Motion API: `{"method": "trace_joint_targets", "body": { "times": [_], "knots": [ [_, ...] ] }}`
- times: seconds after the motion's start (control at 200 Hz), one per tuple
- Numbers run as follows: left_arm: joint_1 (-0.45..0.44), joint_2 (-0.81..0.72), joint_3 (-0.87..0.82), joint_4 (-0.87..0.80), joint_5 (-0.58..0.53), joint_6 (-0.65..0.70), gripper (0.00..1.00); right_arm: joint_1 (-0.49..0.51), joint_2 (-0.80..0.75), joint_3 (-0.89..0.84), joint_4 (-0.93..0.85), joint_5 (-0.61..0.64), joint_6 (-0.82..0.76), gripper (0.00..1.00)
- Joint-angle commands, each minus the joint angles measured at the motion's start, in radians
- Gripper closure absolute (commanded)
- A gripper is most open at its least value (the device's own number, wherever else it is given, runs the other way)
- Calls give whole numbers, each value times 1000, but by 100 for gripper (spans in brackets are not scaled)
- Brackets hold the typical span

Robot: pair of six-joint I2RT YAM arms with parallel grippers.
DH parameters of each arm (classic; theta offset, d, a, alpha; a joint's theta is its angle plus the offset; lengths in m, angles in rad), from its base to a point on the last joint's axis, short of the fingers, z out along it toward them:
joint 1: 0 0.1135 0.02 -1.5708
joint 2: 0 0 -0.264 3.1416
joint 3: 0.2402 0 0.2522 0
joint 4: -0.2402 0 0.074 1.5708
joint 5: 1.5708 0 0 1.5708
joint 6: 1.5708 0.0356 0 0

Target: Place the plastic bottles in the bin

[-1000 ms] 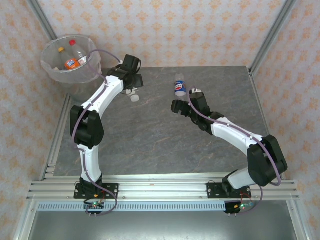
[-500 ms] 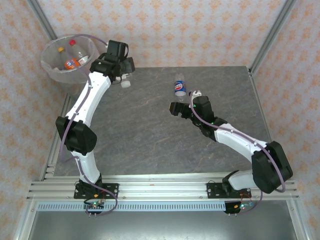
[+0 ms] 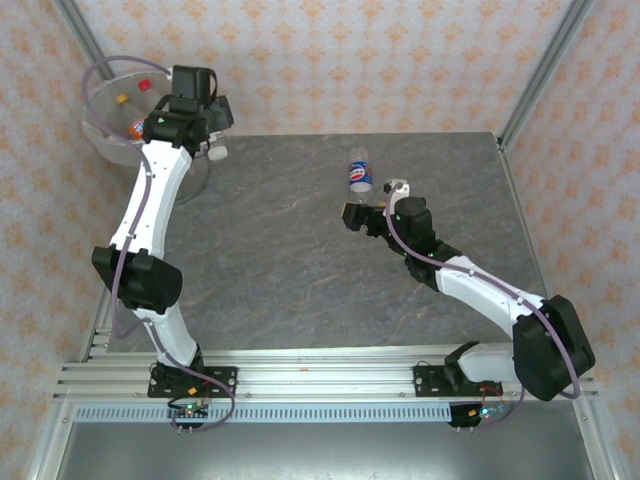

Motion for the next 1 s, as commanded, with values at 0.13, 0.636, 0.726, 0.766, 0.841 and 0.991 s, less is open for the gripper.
{"method": "trace_joint_targets", "body": {
  "times": [0.13, 0.636, 0.726, 0.766, 0.841, 0.991],
  "knots": [
    [101, 20, 144, -4, -50, 23, 47, 3, -39, -26, 35, 39, -22, 1],
    [268, 203, 396, 13, -101, 133, 48, 3, -51, -48, 33, 65, -7, 1],
    [275, 216, 395, 79, -152, 153, 48, 4, -51, -48, 31, 67, -6, 1],
    [277, 225, 398, 109, -170, 166, 48, 3, -51, -48, 28, 68, -6, 1],
    [282, 240, 403, 167, -191, 187, 48, 3, -51, -45, 22, 68, -8, 1],
    [286, 296, 453, 241, -230, 247, 47, 3, -51, -48, 25, 70, 10, 1]
  ]
}}
